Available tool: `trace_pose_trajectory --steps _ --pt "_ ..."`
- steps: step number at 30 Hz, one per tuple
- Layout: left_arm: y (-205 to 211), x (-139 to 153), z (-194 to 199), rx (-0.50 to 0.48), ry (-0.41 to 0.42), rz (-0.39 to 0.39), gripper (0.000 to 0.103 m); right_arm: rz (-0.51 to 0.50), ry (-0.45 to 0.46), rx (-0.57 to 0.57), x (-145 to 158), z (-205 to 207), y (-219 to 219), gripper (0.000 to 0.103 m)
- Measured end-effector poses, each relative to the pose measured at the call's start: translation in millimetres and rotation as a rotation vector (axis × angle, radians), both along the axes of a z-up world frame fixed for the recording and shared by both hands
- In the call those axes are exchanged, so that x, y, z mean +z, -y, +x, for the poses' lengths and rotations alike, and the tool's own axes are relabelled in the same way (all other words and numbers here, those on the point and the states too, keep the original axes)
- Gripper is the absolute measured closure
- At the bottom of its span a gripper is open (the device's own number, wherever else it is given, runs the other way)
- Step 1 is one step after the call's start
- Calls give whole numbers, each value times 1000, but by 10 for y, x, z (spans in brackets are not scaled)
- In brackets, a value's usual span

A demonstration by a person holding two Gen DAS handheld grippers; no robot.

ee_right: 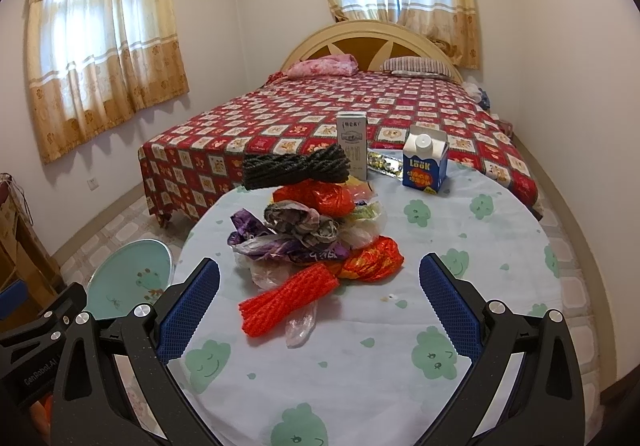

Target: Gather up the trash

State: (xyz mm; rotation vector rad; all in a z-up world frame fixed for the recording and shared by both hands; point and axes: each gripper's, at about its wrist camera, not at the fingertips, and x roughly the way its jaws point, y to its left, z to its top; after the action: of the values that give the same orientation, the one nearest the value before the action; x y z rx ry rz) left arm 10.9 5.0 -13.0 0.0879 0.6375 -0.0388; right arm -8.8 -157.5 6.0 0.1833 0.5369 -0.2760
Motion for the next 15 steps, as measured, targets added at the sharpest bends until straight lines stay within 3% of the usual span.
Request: trace_pose_trajectory --steps 15 --pt "172 -345 311 -46 -86 15 6 2 -78 -47 -299 184 395 5"
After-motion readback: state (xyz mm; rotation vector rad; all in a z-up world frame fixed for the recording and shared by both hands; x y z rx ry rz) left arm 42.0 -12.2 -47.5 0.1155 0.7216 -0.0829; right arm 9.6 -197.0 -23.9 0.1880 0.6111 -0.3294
